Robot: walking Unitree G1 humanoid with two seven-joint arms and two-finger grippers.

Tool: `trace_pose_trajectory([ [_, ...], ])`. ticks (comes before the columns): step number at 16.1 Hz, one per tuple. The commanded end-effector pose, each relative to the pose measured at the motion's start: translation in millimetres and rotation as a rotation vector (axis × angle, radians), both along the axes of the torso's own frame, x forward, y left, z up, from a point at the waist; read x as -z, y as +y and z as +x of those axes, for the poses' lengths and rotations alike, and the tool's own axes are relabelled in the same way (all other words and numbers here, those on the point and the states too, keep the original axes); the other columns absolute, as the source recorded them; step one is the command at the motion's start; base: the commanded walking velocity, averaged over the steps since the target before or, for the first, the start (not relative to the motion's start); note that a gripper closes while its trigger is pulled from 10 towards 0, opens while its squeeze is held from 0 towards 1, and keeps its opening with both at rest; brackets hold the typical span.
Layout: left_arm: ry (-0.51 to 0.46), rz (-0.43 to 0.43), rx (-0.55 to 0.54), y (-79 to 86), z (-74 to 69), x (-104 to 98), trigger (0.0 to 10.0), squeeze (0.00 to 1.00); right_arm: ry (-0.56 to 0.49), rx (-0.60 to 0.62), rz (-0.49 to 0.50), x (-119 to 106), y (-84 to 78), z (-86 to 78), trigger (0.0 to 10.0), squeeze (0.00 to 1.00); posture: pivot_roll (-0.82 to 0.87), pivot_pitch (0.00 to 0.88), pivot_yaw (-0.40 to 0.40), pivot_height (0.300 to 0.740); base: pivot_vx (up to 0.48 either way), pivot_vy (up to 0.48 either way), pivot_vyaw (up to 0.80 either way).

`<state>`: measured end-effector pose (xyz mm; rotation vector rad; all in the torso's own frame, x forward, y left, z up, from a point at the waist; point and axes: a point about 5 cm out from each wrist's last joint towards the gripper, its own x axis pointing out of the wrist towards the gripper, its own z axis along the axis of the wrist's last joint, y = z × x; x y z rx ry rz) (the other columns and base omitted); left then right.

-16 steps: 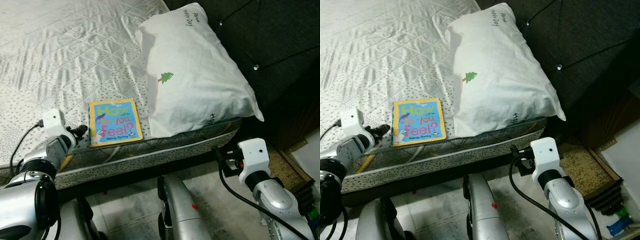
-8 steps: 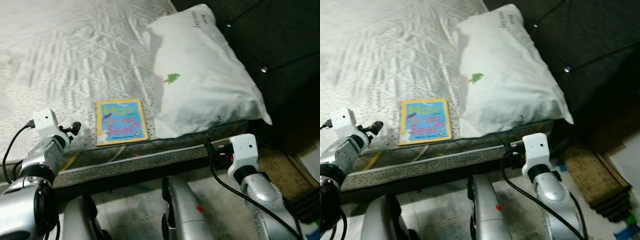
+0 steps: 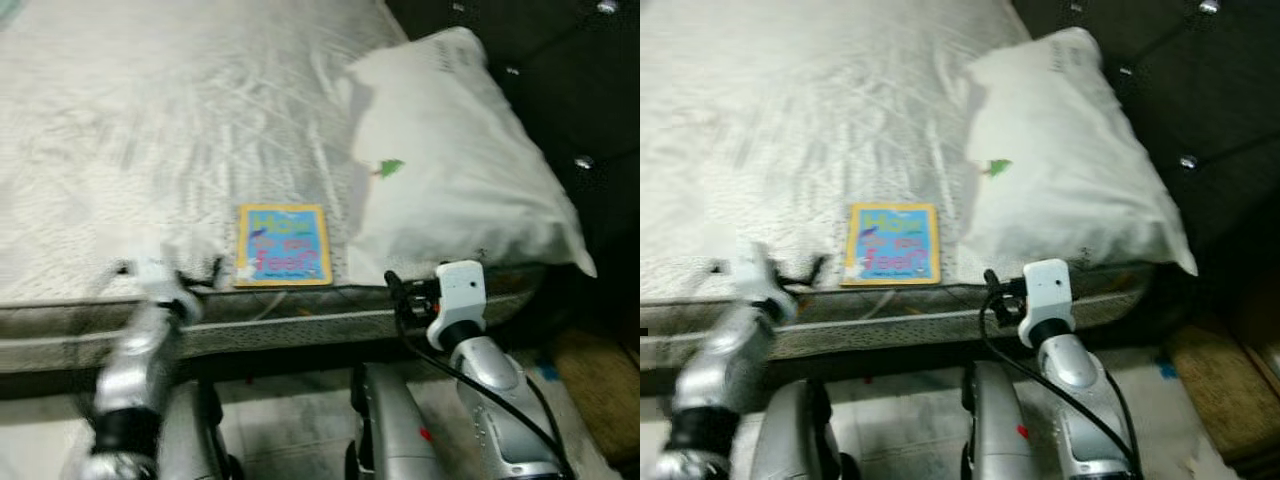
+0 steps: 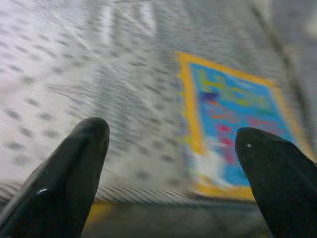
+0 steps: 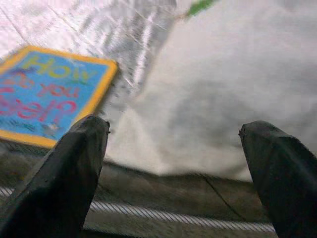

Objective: Clean up the room

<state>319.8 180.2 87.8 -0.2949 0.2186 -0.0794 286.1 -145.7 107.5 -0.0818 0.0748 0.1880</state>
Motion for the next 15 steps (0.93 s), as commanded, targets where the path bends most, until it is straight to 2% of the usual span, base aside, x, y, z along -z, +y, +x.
trace_pose_trajectory([
  [1,0.049,-0.053,0.071,-23.3,-2.4,2,10.0,1.0,-0.006,0.003,0.003,2,2.8,1.1,10.0,0.0,-0.14,0.07,-0.011,0.542,0.0,0.0,0.0],
  [2,0.08,-0.066,0.104,-32.6,-2.2,5,10.0,1.0,-0.01,0.002,0.007,2,5.4,1.7,10.0,0.0,-0.14,0.069,-0.006,0.542,0.0,0.0,0.0],
  [4,0.108,-0.066,0.108,-36.4,2.7,9,10.0,1.0,-0.013,0.01,0.01,2,4.1,0.8,10.0,0.0,-0.15,0.067,-0.001,0.542,0.0,0.0,0.0],
  [7,0.208,-0.104,0.13,-41.1,10.7,18,10.0,1.0,-0.019,0.023,0.008,3,1.3,0.7,10.0,0.0,-0.16,0.066,0.001,0.542,0.0,0.0,0.0],
  [11,0.244,-0.125,0.162,-49.3,16.5,18,10.0,1.0,-0.034,0.027,0.01,1,2.2,1.4,10.0,0.0,-0.17,0.069,0.004,0.542,0.0,0.0,0.0],
  [15,0.269,-0.13,0.206,-62.6,11.0,25,10.0,1.0,-0.034,0.023,0.008,1,2.9,1.4,10.0,0.0,-0.17,0.069,0.0,0.542,0.0,0.0,0.0],
])
